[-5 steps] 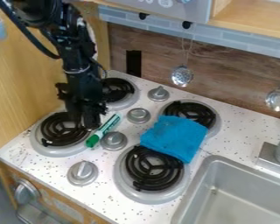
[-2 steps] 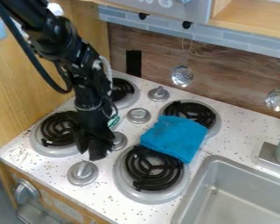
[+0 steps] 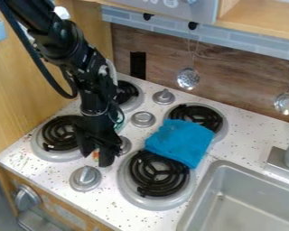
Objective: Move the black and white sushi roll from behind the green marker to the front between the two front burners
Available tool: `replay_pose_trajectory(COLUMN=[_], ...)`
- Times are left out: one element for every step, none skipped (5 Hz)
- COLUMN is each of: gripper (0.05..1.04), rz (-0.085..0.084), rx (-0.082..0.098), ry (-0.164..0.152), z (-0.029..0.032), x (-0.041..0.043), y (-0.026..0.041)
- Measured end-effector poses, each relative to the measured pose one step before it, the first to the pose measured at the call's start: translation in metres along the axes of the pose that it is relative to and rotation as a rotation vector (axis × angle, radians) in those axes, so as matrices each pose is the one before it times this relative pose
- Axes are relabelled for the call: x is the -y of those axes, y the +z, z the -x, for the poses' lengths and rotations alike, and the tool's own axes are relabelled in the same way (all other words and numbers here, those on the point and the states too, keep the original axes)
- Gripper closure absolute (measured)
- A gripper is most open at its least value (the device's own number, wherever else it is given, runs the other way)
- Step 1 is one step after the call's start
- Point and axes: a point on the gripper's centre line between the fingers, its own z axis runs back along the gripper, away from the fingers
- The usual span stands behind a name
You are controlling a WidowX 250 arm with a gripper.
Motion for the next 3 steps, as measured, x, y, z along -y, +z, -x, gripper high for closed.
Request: replay_pose_trajectory(gripper=[0.08,0.082,0.083], rz=[0.0161,0.0482,0.0466], rx=[0.0057,0.0149,0.0511], ry=[0.0114,0.0064,0.0421], z=[-0.00376,-0.00387,-0.00597], x=[0.00063,0.00487,-0.00692], y=[0.00308,0.01753,0.03956])
